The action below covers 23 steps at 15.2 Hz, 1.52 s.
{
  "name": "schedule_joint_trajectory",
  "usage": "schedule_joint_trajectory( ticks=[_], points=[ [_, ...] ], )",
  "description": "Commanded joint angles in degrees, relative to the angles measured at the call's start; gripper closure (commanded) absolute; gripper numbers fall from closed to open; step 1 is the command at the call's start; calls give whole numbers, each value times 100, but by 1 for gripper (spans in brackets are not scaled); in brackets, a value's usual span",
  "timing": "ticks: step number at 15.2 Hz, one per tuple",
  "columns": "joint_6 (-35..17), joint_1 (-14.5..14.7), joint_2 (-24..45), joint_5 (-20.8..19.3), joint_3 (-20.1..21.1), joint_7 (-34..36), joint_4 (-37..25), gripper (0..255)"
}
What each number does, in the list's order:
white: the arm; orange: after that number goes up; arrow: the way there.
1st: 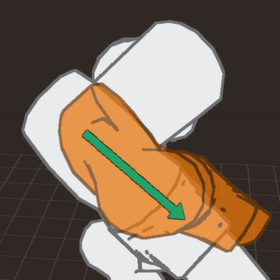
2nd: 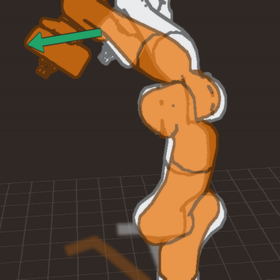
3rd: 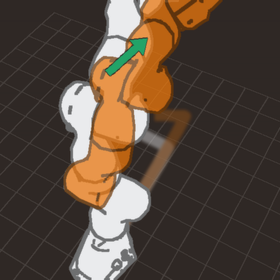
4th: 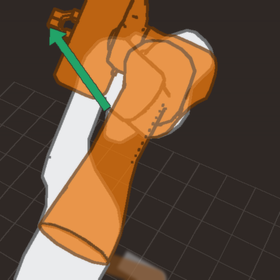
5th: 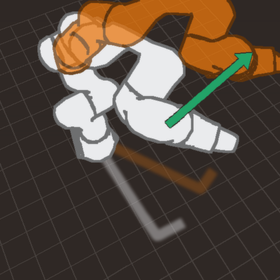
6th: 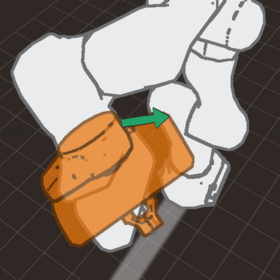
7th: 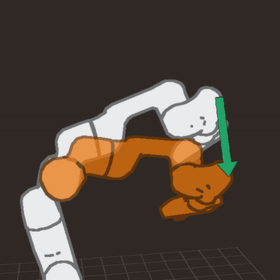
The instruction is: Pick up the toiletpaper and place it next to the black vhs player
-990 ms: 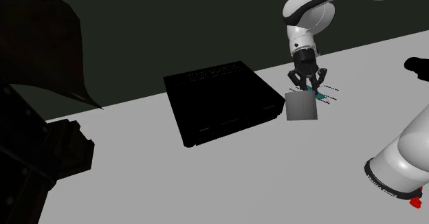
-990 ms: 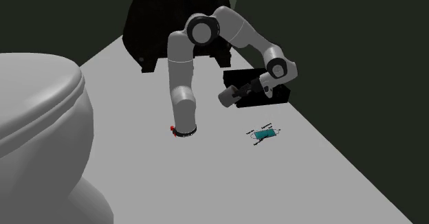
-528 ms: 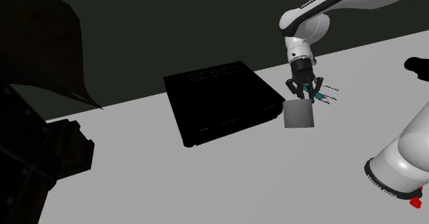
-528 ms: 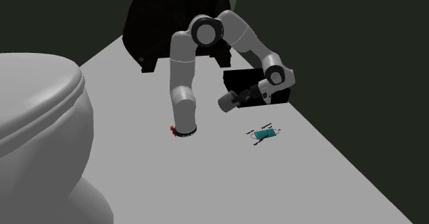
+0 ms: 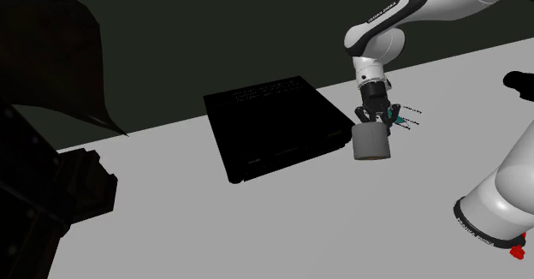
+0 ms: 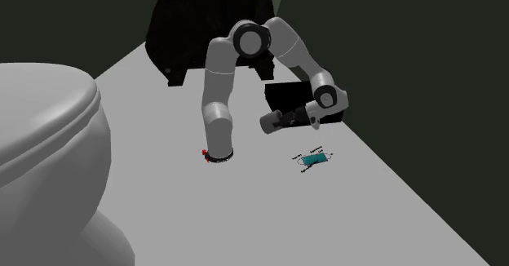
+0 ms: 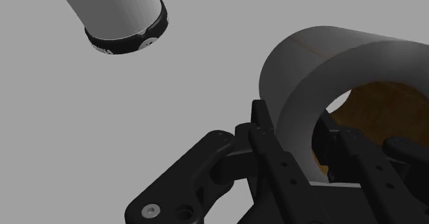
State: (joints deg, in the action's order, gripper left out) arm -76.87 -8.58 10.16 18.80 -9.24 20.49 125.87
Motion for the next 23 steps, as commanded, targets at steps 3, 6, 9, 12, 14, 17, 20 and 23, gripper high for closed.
schedule_joint_trajectory(
  ticks=[3, 6, 9, 12, 14, 17, 20, 23],
  points=[
    [-410, 50, 71, 28, 9, -20, 86, 255],
    [-409, 64, 71, 30, -5, -22, 85, 255],
    [-408, 85, 155, 61, -2, -13, -1, 0],
    [-449, 83, 110, 48, -7, -30, 86, 0],
    [-408, 77, 71, 31, -18, -24, 85, 0],
    [91, -31, 345, -40, -82, -18, -663, 0],
    [224, -61, 424, -54, -96, -17, -869, 0],
    [224, -61, 425, -54, -96, -17, -869, 0]
  ],
)
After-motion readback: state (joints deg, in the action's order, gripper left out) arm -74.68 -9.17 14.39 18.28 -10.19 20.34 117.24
